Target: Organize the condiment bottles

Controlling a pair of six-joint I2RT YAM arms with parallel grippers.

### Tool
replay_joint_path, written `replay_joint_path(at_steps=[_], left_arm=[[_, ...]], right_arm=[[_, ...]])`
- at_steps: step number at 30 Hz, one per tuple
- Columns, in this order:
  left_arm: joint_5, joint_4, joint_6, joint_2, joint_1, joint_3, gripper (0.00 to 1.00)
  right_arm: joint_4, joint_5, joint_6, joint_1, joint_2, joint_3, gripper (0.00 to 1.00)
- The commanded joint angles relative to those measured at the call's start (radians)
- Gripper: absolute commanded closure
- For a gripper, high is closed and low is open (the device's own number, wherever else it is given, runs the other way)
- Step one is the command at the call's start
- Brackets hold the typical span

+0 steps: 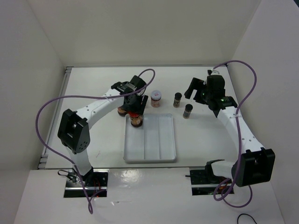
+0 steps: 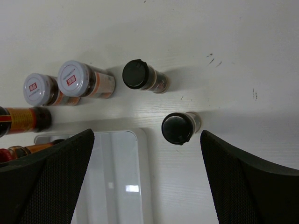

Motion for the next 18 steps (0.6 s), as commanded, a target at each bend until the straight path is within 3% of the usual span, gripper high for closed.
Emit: replay_joint_path(at_steps=[1,6,7,11,18], left_arm=[[-0.012,0.032,-0.019,-0.006,0.001,0.002,0.66],[-0.003,0.054,-0.019,-0.006,0.001,-0.011,0.62],[-0.003,0.054,-0.019,-0.006,0.001,-0.011,0.48],[-0.003,0.054,-0.019,-0.006,0.001,-0.011,0.27],[-0.012,0.009,-0.019,-0.024,-0.008,0.046,0.05]], right_arm=[[-0.004,0.020,-0.012,0.009,0.000,-0.013,0.01],[-0.004,0.020,-0.021,0.009,0.000,-0.013,0.01],[-0.004,0.020,-0.021,0.009,0.000,-0.013,0.01],[-0.004,0.020,-0.021,0.009,0.009,-0.013,0.01],[-0.004,0.020,-0.021,0.009,0.019,-0.013,0.01]])
